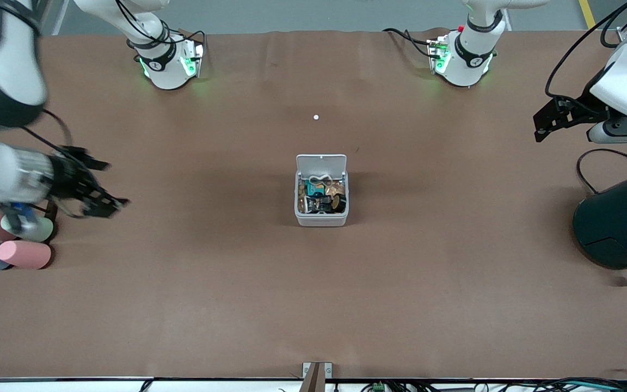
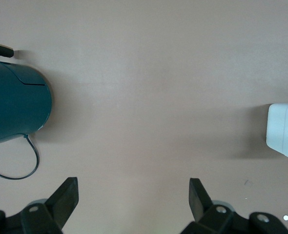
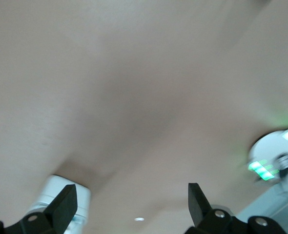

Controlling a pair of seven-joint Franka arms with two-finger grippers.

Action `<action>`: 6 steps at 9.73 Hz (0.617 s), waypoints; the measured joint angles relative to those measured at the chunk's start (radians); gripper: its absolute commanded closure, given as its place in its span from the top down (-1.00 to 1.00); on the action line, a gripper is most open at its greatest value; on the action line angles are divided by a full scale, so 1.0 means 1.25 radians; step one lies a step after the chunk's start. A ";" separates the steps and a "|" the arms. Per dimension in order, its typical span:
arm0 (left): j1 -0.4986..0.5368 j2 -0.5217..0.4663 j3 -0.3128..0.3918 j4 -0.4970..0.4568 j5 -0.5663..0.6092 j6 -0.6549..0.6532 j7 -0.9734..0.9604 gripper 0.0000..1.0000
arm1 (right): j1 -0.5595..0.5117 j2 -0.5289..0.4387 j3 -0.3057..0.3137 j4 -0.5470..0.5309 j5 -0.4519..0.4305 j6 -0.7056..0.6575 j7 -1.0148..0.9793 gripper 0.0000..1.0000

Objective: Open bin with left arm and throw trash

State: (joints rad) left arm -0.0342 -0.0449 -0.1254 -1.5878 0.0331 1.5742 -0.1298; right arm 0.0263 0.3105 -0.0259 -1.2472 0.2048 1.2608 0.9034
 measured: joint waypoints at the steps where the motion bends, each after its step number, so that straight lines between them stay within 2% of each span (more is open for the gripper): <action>1: 0.001 0.001 0.001 0.000 0.000 0.000 0.000 1.00 | -0.034 -0.053 0.000 0.000 -0.028 -0.073 -0.130 1.00; 2: 0.006 0.006 0.002 0.006 0.000 0.001 0.000 1.00 | -0.068 -0.111 0.001 -0.003 -0.057 -0.142 -0.278 1.00; 4: 0.012 0.040 0.010 0.045 0.000 0.001 0.000 1.00 | -0.110 -0.188 0.001 -0.015 -0.109 -0.173 -0.579 1.00; 6: 0.048 0.062 0.014 0.057 0.000 0.000 0.015 1.00 | -0.109 -0.197 0.011 -0.016 -0.122 -0.093 -0.653 1.00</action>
State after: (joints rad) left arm 0.0252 0.0324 -0.1082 -1.5165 0.0331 1.5742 -0.1114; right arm -0.1103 0.0644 -0.0116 -1.2669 0.0526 1.1444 0.0870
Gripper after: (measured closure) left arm 0.000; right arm 0.000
